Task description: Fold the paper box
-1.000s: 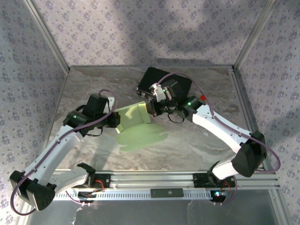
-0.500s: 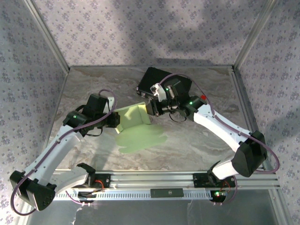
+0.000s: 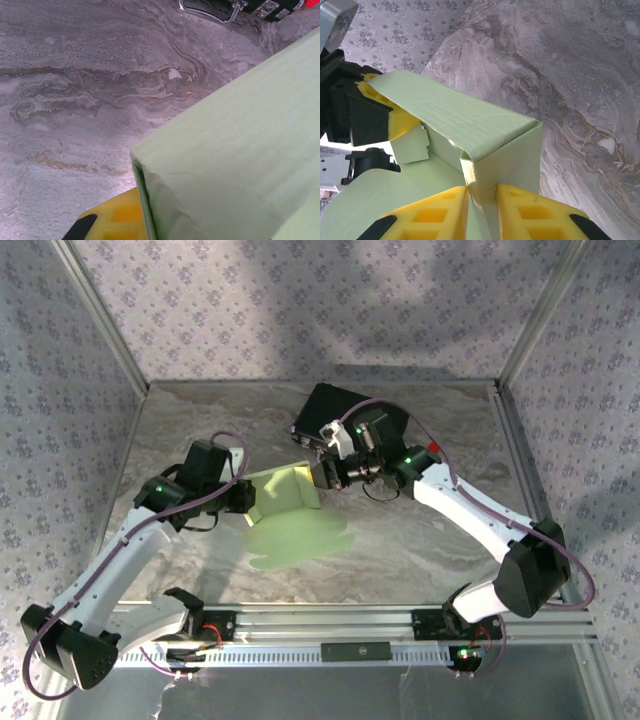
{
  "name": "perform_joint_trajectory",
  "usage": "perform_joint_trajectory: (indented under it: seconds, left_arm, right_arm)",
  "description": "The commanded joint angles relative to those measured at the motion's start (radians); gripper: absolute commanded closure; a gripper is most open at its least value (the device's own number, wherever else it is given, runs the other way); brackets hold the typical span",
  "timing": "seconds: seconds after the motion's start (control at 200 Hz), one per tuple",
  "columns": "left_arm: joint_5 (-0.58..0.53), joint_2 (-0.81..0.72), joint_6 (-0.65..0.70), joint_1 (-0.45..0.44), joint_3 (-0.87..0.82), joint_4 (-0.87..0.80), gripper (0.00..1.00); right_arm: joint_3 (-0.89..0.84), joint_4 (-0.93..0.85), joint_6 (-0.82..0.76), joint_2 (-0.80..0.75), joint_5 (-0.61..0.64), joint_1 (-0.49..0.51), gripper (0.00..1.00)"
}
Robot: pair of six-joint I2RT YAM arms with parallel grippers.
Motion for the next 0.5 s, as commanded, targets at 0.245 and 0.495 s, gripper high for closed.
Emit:
perform_joint_trajectory:
  seconds: [0.245,0.495]
  left_arm:
    - [0.147,-0.018,0.009,-0.011,0.047,0.15,1.0]
    - [0.15,-0.017,0.009,-0.011,0.046,0.151,1.0]
  right_arm:
    - [-0.038,-0.03,-0.044,0.047,0.03,0.037,0.77]
    - [0.071,-0.101,-0.053,0.105,0.188,0.1,0.82]
